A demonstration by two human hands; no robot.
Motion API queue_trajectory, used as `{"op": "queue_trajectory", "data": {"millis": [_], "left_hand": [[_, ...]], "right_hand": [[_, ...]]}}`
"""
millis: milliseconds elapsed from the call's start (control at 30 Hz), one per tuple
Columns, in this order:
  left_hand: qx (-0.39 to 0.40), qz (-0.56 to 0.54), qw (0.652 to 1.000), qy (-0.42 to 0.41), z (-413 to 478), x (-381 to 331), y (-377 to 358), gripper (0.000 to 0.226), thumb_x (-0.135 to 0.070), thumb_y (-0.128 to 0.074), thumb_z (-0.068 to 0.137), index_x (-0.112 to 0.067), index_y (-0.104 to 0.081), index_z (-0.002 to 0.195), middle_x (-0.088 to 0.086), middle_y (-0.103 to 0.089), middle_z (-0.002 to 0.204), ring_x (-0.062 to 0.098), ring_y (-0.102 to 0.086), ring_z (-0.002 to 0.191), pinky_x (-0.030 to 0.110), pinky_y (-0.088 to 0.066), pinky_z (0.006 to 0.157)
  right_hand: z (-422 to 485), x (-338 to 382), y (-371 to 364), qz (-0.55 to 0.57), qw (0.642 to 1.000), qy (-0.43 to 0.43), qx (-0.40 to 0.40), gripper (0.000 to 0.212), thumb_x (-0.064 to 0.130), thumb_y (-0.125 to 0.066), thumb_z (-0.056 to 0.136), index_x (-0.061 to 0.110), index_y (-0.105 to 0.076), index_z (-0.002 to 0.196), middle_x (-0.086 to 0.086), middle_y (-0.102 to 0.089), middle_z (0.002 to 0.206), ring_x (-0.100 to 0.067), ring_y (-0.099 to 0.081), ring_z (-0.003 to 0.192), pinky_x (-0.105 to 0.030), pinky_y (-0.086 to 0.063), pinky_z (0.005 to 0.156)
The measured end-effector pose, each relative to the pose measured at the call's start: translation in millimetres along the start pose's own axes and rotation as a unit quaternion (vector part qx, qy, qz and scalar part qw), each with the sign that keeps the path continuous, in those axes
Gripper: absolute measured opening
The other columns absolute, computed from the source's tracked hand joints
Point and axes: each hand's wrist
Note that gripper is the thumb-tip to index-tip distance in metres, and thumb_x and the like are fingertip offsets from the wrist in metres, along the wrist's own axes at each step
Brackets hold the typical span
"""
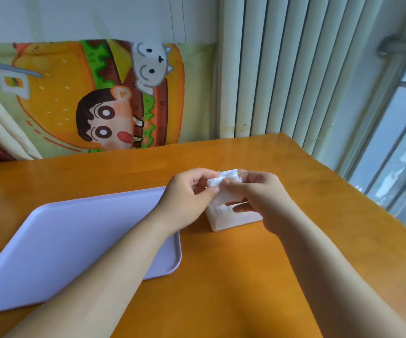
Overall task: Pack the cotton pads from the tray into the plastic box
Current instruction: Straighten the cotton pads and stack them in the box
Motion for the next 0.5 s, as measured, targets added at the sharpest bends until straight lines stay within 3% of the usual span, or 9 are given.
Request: {"op": "queue_trajectory", "data": {"millis": [100, 167, 300, 400, 500], "left_hand": [[0.002, 0.043, 0.999, -0.021, 32.1, -3.7, -25.0, 0.023, -0.009, -0.076, 0.092, -0.028, -0.076, 0.105, 0.002, -0.077, 0.095, 0.012, -0.072, 0.081, 0.029, -0.061, 0.081], [0.009, 0.060, 0.998, -0.021, 51.2, -4.8, -36.9, 0.023, -0.006, -0.074, 0.091, -0.026, -0.077, 0.102, -0.002, -0.076, 0.087, 0.010, -0.068, 0.074, 0.034, -0.060, 0.080], [0.023, 0.059, 0.998, -0.022, 83.1, -5.5, -59.3, 0.023, -0.002, -0.071, 0.089, -0.020, -0.078, 0.102, 0.005, -0.077, 0.086, 0.011, -0.069, 0.075, 0.039, -0.063, 0.083], [0.028, 0.114, 0.992, -0.044, 102.5, -0.8, -68.1, 0.026, -0.006, -0.069, 0.091, -0.020, -0.075, 0.113, -0.003, -0.075, 0.092, 0.010, -0.069, 0.084, 0.031, -0.061, 0.088], [0.113, 0.260, 0.955, -0.081, 116.4, 3.5, -79.7, 0.037, -0.018, -0.067, 0.094, -0.028, -0.068, 0.129, -0.011, -0.069, 0.125, 0.008, -0.062, 0.117, 0.025, -0.050, 0.102]], "right_hand": [[20.3, -0.8, 35.6, -0.013, 0.998, 0.015, -0.065, 0.023, 0.026, -0.083, 0.090, 0.005, -0.074, 0.094, -0.007, -0.078, 0.081, -0.014, -0.073, 0.068, -0.028, -0.059, 0.060], [34.2, -6.0, 48.5, 0.001, 0.995, 0.024, -0.099, 0.023, 0.027, -0.082, 0.091, 0.006, -0.074, 0.096, -0.007, -0.077, 0.082, -0.016, -0.072, 0.069, -0.029, -0.058, 0.060], [55.8, -21.1, 64.9, 0.075, 0.994, 0.009, -0.081, 0.024, 0.026, -0.083, 0.090, 0.006, -0.079, 0.103, -0.011, -0.080, 0.091, -0.020, -0.074, 0.080, -0.031, -0.058, 0.069], [68.6, -27.3, 77.6, 0.122, 0.984, -0.019, -0.126, 0.026, 0.026, -0.085, 0.089, 0.004, -0.079, 0.103, -0.007, -0.078, 0.083, -0.019, -0.070, 0.072, -0.030, -0.055, 0.065], [78.0, -33.2, 85.1, 0.100, 0.975, -0.022, -0.196, 0.022, 0.029, -0.079, 0.094, 0.011, -0.074, 0.104, -0.006, -0.075, 0.090, -0.018, -0.068, 0.072, -0.032, -0.054, 0.065]]}}
Point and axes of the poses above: each hand's wrist, its own z-axis towards the middle knuckle, its own y-axis out of the back of the hand, x = y × z
